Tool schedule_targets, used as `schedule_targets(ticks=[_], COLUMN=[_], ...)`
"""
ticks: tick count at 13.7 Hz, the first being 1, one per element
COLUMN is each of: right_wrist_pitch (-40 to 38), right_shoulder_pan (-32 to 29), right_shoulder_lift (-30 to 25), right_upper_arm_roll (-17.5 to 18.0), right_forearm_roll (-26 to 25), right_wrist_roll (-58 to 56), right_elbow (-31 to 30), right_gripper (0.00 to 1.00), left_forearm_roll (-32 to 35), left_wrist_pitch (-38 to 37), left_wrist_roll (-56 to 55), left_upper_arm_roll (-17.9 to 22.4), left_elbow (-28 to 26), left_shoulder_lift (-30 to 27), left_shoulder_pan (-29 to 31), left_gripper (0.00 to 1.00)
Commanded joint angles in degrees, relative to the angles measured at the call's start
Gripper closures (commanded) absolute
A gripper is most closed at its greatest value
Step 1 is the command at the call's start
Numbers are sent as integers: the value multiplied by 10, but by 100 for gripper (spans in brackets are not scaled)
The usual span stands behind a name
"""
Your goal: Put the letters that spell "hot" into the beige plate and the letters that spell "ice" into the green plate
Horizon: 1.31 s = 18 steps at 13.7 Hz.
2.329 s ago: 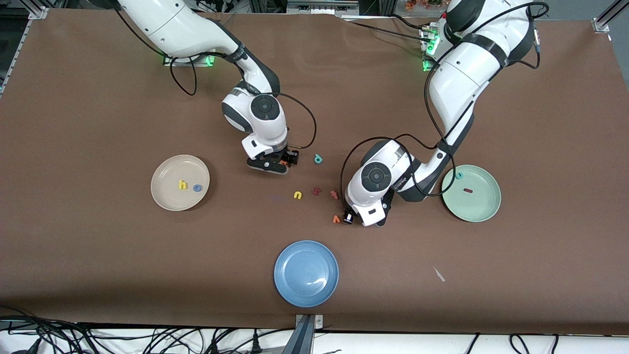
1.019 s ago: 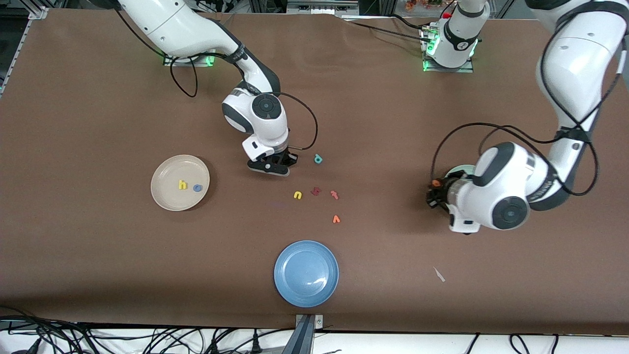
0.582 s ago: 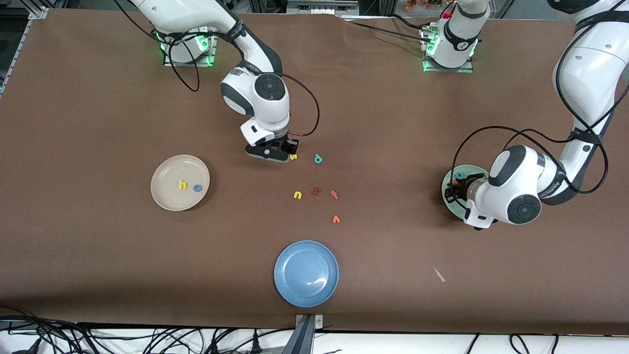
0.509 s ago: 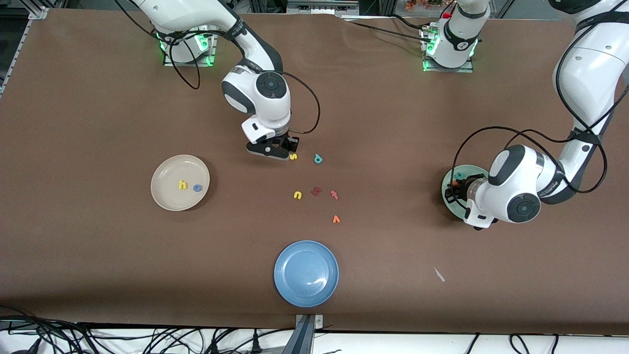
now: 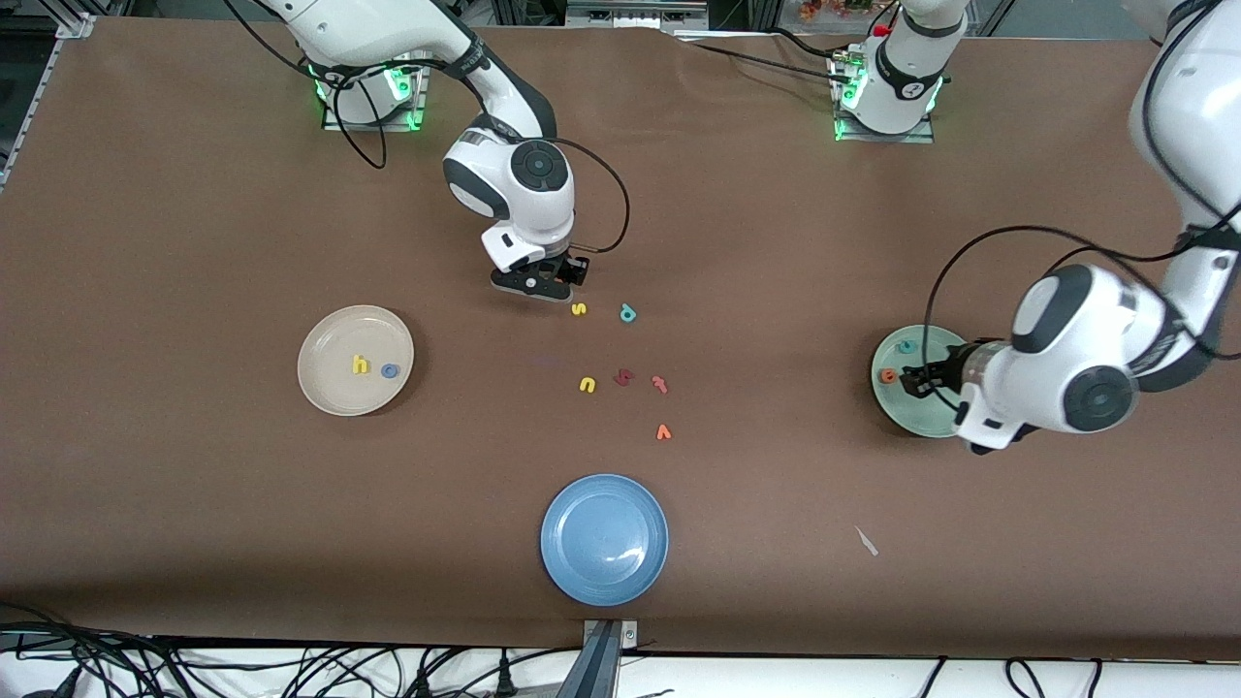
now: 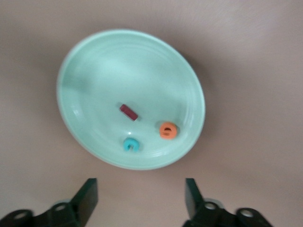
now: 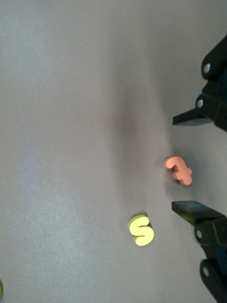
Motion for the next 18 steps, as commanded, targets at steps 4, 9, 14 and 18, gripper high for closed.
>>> schedule_targets(ticks=[4,9,14,18], right_wrist_pitch=[23,23,23,22], right_shoulder_pan=[5,5,5,5], right_shoulder_lift=[21,24,24,24], right_upper_arm_roll=[2,2,2,2], right_forearm_roll=[-11,-33,-40,-47], right_wrist_roll=[19,38,37,32], right_elbow=[-2,-2,-3,-3], right_gripper=[32,48,77,98], left_forearm_roll=[-8,-4,-31,-163], left_wrist_pitch=[-185,-238,-280,-289], left_wrist_roll=[57,71,187,270], left_upper_arm_roll=[-82,-42,72,287], left_elbow=[143,238,289,295], left_shoulder_lift=[-61,-54,-68,-129], left_shoulder_pan=[15,-66,-145,-240], left_gripper=[1,2,1,1])
